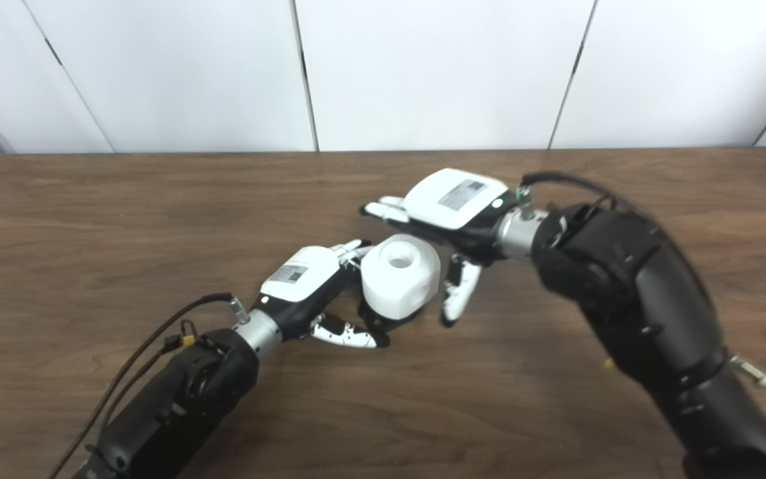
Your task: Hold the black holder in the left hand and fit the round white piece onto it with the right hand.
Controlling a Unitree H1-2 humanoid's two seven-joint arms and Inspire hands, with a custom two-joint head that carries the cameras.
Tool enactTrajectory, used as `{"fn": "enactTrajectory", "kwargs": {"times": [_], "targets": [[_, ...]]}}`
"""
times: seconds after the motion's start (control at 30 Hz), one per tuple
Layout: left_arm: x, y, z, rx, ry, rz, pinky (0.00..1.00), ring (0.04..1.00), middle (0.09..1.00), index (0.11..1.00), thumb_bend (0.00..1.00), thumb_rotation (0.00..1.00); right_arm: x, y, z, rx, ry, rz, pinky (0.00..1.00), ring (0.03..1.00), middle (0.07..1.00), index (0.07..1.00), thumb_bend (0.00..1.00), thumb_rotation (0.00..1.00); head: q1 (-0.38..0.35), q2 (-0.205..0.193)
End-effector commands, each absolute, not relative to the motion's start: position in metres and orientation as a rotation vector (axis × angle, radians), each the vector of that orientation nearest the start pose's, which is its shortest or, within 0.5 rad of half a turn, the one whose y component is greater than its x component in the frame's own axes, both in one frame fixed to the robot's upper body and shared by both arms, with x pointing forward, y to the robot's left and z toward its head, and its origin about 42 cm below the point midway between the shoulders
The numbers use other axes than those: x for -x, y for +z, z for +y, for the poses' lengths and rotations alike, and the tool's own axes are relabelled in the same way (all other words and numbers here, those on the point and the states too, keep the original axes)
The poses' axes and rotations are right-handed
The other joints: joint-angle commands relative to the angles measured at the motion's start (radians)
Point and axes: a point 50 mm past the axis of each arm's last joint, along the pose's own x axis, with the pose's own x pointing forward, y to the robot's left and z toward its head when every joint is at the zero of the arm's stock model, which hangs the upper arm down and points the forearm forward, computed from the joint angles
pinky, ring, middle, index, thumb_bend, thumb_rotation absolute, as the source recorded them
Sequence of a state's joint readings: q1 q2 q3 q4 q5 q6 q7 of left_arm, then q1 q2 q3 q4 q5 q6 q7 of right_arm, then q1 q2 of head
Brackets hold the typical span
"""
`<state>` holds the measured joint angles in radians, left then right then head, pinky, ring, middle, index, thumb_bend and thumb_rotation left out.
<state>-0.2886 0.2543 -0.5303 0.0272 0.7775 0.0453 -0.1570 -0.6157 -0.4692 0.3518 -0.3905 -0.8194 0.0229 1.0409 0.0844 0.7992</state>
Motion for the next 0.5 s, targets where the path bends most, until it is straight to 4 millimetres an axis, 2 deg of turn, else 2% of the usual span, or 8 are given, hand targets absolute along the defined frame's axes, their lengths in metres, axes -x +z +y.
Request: {"fn": "enactTrajectory", "kwargs": {"times": [0.0, 0.1, 0.3, 0.47], "targets": [[-0.329, 0.113, 0.139, -1.177, -0.577, -0.146, 0.92, 0.956, 0.918, 0.484, 0.52, 0.07, -0.355, 0.342, -0.182, 1.678, 0.82, -0.344, 0.78, 0.887, 0.973, 1.0, 1.0, 0.26, -0.002, 0.0], [-0.331, 0.115, 0.139, -1.17, -0.54, -0.137, 0.97, 0.968, 0.92, 0.483, 0.52, 0.07, -0.352, 0.345, -0.188, 1.676, 0.82, -0.316, 0.78, 0.886, 0.962, 1.0, 1.0, 0.25, -0.008, -0.003], [-0.332, 0.114, 0.143, -1.176, -0.524, -0.149, 0.94, 0.949, 0.905, 0.481, 0.52, 0.07, -0.347, 0.358, -0.208, 1.684, 0.786, -0.267, 0.81, 0.903, 0.962, 1.0, 1.0, 0.24, -0.027, -0.006], [-0.333, 0.114, 0.144, -1.185, -0.532, -0.147, 0.92, 0.954, 0.911, 0.482, 0.52, 0.07, -0.349, 0.367, -0.228, 1.694, 0.681, -0.286, 0.78, 0.888, 0.94, 1.0, 0.99, 0.23, -0.032, -0.011]]}}
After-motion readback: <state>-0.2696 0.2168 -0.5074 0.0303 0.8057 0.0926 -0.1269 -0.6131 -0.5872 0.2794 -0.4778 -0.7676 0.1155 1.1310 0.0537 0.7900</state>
